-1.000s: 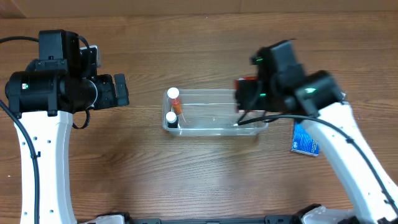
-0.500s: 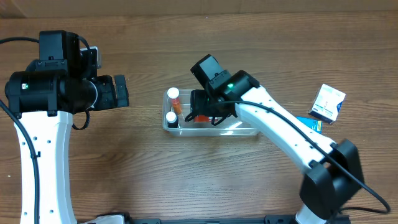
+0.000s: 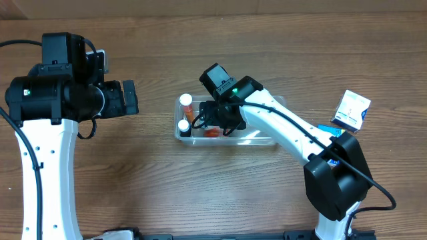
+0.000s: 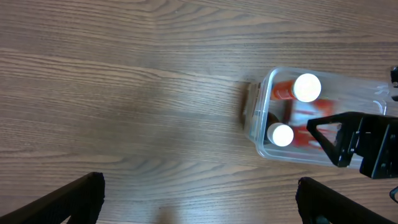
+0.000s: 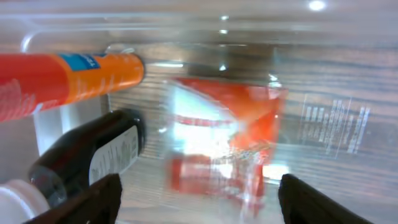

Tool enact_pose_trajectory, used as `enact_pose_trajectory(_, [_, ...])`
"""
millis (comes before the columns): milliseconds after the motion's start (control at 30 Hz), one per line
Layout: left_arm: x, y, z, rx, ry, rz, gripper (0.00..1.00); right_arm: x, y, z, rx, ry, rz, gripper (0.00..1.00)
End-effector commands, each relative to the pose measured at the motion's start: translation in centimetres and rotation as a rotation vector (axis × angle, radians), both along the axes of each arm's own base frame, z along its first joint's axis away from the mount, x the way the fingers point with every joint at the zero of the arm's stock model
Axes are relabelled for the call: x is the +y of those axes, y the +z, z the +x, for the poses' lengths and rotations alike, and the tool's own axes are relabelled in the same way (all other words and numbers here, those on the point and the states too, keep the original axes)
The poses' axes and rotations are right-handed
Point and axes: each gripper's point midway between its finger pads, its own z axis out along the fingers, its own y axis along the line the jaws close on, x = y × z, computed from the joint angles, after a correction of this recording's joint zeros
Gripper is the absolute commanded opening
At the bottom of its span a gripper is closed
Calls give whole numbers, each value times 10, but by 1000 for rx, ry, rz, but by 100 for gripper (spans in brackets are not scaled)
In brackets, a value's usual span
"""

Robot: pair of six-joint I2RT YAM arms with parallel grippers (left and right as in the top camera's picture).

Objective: Pack container
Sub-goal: 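Carry the red box into the container and release it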

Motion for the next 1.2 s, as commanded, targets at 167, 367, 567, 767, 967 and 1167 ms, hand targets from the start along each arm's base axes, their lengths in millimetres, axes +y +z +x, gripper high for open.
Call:
enact_pose_trajectory(167, [2,0,-1,-4,-7,-1,100,0,8,7,-25,-6,10,78])
enact_pose_trajectory(367, [2,0,-1,-3,-7,0,100,-30,6,16,-8,-76,-45,49])
enact_pose_trajectory(567, [2,0,-1,-3,-7,-1,100,-60,-1,14,46,-126,-112,18])
enact_pose_trajectory(767, [2,0,-1,-3,-7,-1,100,-64,-28,7,115,-120,-165,13])
enact_pose_trajectory(967, [2,0,-1,-3,-7,0,100,-68,-52,3,169,-117,-208,13])
enact_pose_trajectory(1167, [2,0,-1,-3,-7,0,100,-68,-53,4,164,-117,-213,13])
